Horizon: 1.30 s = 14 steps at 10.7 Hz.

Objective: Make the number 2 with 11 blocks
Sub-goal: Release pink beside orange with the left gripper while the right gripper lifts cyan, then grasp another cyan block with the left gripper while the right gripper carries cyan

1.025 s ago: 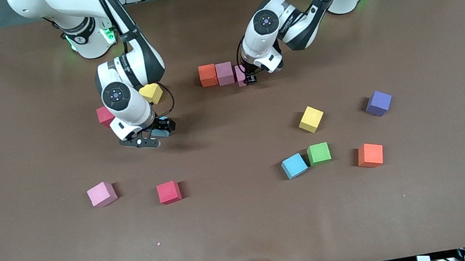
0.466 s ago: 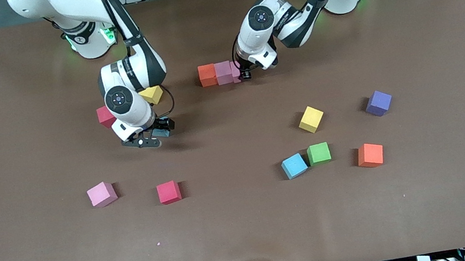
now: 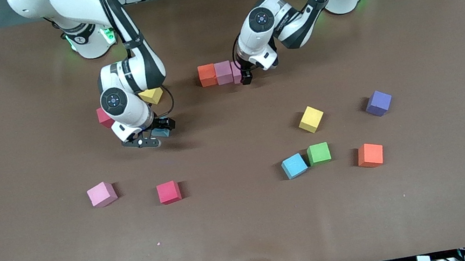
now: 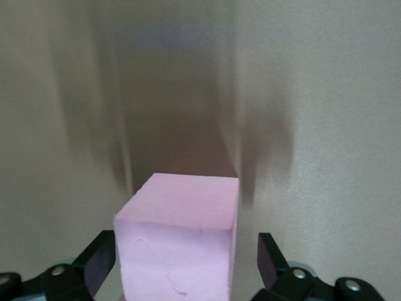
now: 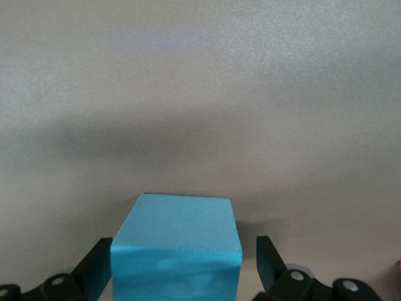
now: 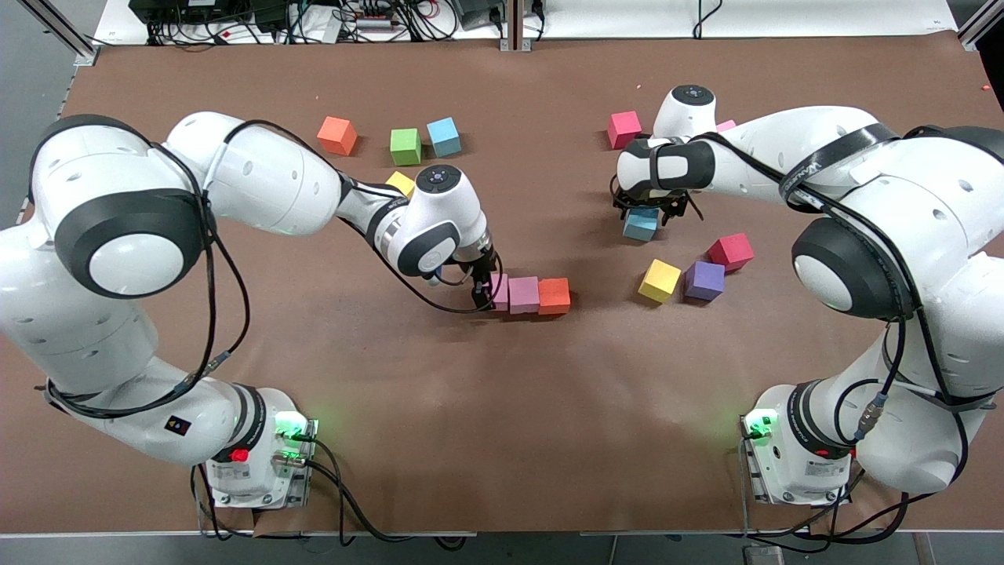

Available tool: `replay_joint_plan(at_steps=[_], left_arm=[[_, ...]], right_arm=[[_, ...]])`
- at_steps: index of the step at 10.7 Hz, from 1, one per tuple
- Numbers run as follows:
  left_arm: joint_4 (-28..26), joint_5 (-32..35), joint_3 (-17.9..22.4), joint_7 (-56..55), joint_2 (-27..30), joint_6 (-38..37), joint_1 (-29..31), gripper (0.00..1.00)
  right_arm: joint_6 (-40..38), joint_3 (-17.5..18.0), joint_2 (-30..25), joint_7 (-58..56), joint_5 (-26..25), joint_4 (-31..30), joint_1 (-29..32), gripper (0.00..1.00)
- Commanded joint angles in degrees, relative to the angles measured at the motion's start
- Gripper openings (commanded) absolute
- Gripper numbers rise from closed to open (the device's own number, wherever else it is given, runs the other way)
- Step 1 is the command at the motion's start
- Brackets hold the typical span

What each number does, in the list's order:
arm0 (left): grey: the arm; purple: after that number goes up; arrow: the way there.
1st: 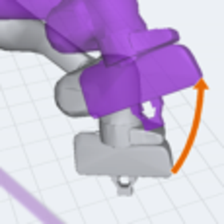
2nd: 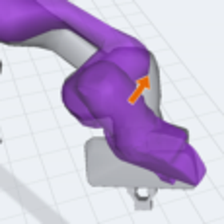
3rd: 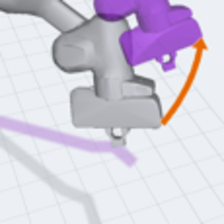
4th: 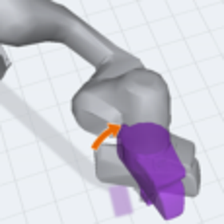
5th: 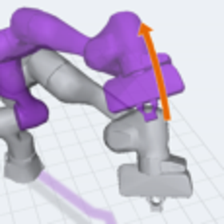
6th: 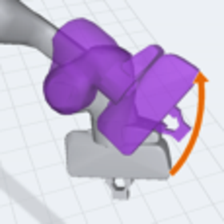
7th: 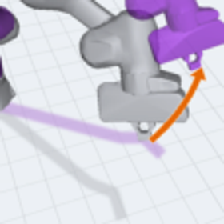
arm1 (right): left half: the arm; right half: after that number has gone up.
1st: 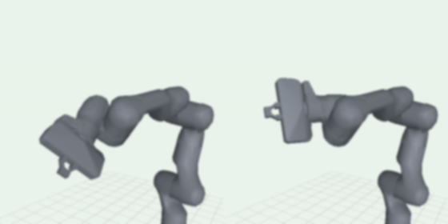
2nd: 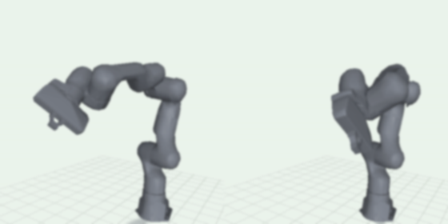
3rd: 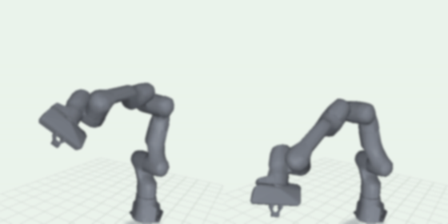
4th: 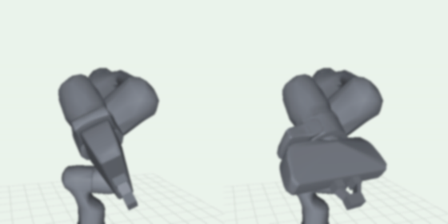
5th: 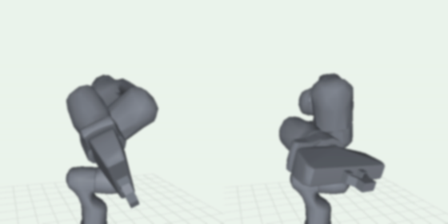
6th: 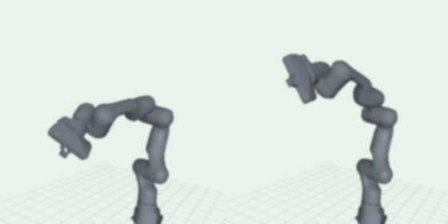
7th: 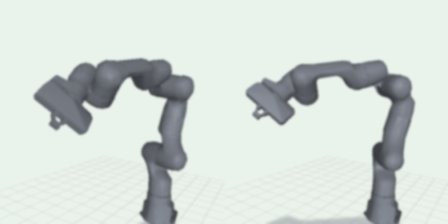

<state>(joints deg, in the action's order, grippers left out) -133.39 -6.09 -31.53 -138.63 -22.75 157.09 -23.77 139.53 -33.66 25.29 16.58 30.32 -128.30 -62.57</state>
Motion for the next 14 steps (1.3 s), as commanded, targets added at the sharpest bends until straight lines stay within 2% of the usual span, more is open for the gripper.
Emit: replay_joint_plan(at_steps=[1,2,3,4,6,7,8,10,12,14], left_arm=[[0.2,1.3,-2.0,-0.9,3.5,-2.8,2.0,1.0],[0.6,1.3,-3.0,-0.8,5.5,-4.4,2.9,1.0],[0.8,1.3,-4.1,-0.5,7.7,-6.8,3.9,1.0],[1.0,1.3,-5.6,-0.3,10.1,-8.7,5.9,1.0],[2.5,1.3,-5.8,2.6,14.2,-13.1,9.1,1.0],[4.9,1.3,-5.7,6.3,14.3,-16.2,10.5,1.0],[8.1,1.3,-5.0,14.4,14.1,-20.2,11.6,1.0],[14.8,1.3,1.0,30.3,13.4,-25.5,12.5,1.0],[20.9,1.4,6.0,42.8,10.2,-28.3,12.5,1.0],[26.0,1.6,10.5,57.2,6.9,-29.5,12.3,1.0]], right_arm=[[1.0,0.2,0.0,-1.5,2.0,-0.6,-0.4,1.0],[0.9,0.1,0.0,-1.0,2.1,-0.6,-0.2,0.54],[0.8,0.1,0.0,-0.7,2.1,-0.6,-0.3,0.27],[0.2,0.1,-0.1,-0.3,2.2,-0.4,-0.3,0.23],[-0.5,0.2,-0.8,0.7,2.2,0.3,-0.3,0.23],[-1.7,0.2,-1.0,3.3,2.2,1.8,-0.8,0.23],[-4.1,0.2,-1.0,7.4,2.2,4.3,-2.1,0.23],[-7.4,0.2,-0.4,15.2,2.1,10.1,-5.4,0.24],[-7.4,0.3,-0.1,16.5,2.0,12.6,-8.7,0.25],[-7.3,0.2,3.5,16.7,1.6,17.6,-13.6,0.25]])
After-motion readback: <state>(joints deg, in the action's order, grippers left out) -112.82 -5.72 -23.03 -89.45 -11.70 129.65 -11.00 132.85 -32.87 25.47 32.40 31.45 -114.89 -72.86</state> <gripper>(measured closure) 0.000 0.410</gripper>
